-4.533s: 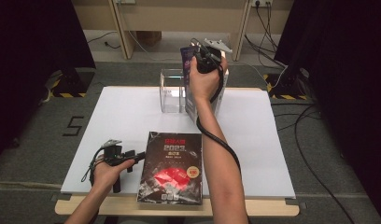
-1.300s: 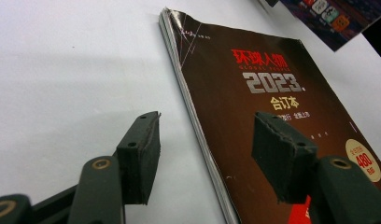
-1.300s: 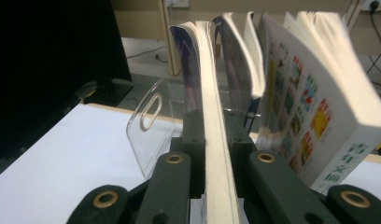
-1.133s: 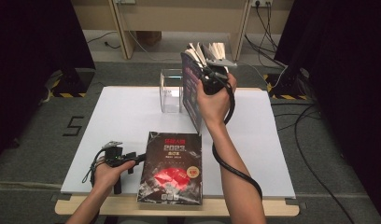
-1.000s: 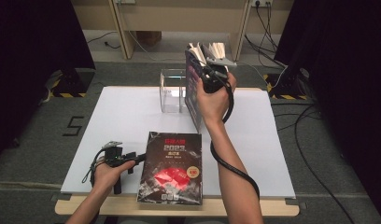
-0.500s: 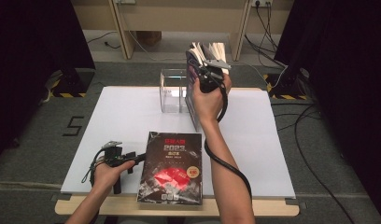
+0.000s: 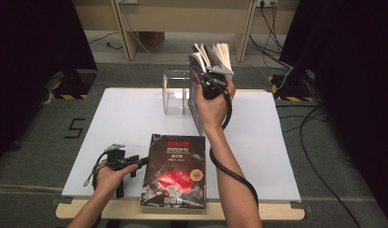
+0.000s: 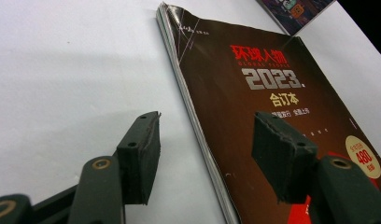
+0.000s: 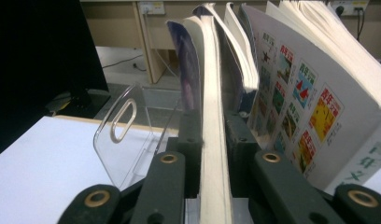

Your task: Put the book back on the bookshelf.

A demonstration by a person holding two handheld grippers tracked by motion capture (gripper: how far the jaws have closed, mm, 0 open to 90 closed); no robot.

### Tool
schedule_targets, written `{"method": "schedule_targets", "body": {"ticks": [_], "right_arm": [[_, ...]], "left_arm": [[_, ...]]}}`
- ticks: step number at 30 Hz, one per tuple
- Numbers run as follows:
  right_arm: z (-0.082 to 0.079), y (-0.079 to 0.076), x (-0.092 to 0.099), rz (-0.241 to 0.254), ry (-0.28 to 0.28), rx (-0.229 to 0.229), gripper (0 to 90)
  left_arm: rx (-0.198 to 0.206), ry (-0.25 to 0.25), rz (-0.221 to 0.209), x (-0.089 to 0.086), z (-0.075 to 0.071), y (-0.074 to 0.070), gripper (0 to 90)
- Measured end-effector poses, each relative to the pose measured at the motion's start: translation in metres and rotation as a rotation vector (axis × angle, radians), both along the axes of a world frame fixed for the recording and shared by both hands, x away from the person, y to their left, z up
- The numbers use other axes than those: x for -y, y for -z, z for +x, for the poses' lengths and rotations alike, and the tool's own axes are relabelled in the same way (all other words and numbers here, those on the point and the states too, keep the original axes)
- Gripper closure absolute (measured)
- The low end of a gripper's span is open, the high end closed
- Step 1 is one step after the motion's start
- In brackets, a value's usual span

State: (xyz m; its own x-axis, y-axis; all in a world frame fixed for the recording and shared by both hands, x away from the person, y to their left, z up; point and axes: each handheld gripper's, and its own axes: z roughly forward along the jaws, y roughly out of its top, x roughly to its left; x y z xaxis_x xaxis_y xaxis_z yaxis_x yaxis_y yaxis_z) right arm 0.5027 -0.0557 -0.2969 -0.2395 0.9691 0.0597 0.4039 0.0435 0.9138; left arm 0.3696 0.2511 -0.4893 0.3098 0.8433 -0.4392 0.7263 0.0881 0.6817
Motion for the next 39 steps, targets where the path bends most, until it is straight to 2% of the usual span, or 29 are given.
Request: {"method": "schedule_targets", "body": {"ticks": [10,13,21,26,32,37,39], "right_arm": [[-0.006,0.001,0.008,0.028,-0.030,-0.056,73.4],[-0.007,-0.001,0.008,0.003,-0.029,-0.057,72.6],[-0.004,-0.001,0.008,-0.012,-0.029,-0.077,75.9],[0.000,-0.001,0.010,-0.020,-0.029,-0.107,80.9],[0.001,-0.003,0.010,-0.022,-0.034,-0.136,82.4],[0.000,-0.001,0.009,-0.018,-0.034,-0.106,82.8],[0.001,-0.001,0.008,0.000,-0.036,-0.101,82.9]], "left_arm": [[-0.001,0.000,0.001,0.001,0.000,0.000,41.5],[0.001,0.001,0.000,0.000,0.000,0.000,41.5],[0.002,-0.001,-0.002,0.000,0.000,0.000,41.5],[0.000,0.001,-0.001,0.001,0.000,0.000,41.5],[-0.001,0.004,-0.001,0.002,0.000,0.001,41.5],[-0.001,0.003,-0.001,0.002,0.000,0.001,41.5],[-0.003,0.004,-0.001,0.002,0.001,0.002,41.5]]}}
